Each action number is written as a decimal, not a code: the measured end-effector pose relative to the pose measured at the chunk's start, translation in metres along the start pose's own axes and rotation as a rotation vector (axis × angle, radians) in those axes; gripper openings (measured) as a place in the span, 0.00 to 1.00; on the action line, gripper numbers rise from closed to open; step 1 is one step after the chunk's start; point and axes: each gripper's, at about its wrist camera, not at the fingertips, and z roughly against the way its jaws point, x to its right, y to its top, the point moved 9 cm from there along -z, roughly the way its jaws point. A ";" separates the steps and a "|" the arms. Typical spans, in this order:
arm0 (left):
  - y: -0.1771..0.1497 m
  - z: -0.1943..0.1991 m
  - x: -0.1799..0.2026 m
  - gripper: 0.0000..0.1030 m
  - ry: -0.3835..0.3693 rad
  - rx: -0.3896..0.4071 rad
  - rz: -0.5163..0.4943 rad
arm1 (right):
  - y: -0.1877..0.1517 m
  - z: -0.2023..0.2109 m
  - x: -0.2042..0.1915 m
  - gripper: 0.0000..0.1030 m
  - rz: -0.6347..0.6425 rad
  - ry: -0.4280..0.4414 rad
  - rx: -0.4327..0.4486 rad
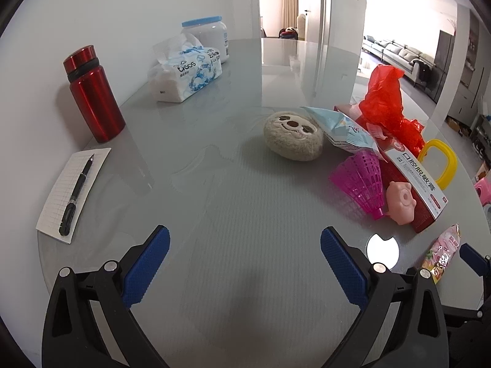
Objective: Collect trash
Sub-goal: 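Move the right tool to the pink snack wrapper and close on it, then grasp the beige sloth plush with the left tool while the right tool holds the wrapper, then carry both items over the grey basket and open both tools to drop them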
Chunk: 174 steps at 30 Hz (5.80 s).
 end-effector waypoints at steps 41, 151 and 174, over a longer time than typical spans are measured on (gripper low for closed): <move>0.007 -0.013 0.054 0.94 -0.103 -0.030 -0.003 | -0.021 -0.018 0.128 0.89 -0.268 -0.022 -0.002; -0.089 0.050 0.555 0.61 -0.631 -0.098 -0.628 | -0.161 0.019 0.448 0.36 -0.649 -0.002 0.008; -0.092 0.054 0.550 0.72 -0.607 -0.110 -0.634 | -0.164 0.027 0.464 0.56 -0.667 0.011 0.057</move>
